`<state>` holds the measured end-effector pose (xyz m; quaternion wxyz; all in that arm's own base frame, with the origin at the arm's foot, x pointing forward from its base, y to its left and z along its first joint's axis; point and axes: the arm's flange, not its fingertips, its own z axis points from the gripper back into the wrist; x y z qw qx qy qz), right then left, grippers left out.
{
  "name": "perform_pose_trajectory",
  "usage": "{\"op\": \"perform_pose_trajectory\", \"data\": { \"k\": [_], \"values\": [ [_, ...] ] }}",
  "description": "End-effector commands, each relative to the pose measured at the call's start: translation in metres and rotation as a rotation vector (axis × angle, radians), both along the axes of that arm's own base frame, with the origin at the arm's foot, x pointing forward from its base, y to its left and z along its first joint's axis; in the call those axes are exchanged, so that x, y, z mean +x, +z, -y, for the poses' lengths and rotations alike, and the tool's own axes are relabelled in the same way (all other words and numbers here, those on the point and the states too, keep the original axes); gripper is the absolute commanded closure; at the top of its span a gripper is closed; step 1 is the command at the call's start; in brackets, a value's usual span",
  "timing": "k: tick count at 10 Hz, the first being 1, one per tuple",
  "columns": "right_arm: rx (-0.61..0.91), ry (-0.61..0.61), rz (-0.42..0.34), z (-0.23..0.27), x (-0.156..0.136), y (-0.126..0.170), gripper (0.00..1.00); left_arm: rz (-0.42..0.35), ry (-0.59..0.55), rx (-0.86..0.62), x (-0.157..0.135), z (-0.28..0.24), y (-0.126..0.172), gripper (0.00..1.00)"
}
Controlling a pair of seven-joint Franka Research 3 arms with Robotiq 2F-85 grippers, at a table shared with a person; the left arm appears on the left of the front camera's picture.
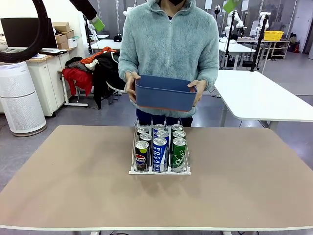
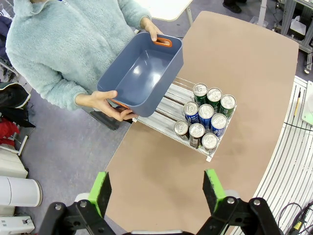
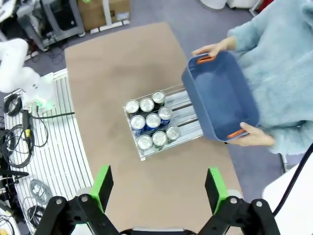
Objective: Fill the beverage cans into the dispenser.
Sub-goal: Place the picked Sprite in the line of the Automatic Can Dispenser with the same cans.
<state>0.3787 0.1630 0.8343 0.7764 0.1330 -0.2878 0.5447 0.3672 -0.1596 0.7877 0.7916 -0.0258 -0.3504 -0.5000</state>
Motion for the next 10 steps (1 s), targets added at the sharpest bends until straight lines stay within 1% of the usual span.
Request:
{"op": "perform_pose_trajectory", "data": {
  "k": [1,3,4,5,10],
  "values": [
    [-0.006,-0.068,0.043,0.001,0.005,0.018,0.00,0.002,0.000,-0.001,0.000,-0.001,0.000,0.00],
    [0.039,-0.099,0.089,0.003,0.009,0.028,0.00,0.002,0.000,-0.001,0.000,-0.001,0.000,0.00],
    [0.030,-0.096,0.092,0.006,0.019,0.027,0.00,0.002,0.000,-0.001,0.000,-0.001,0.000,0.00],
    [0.033,-0.053,0.070,0.006,0.001,0.028,0.00,0.002,0.000,-0.001,0.000,-0.001,0.000,0.00],
    [0.033,-0.053,0.070,0.006,0.001,0.028,0.00,0.002,0.000,-0.001,0.000,-0.001,0.000,0.00]
  ]
}}
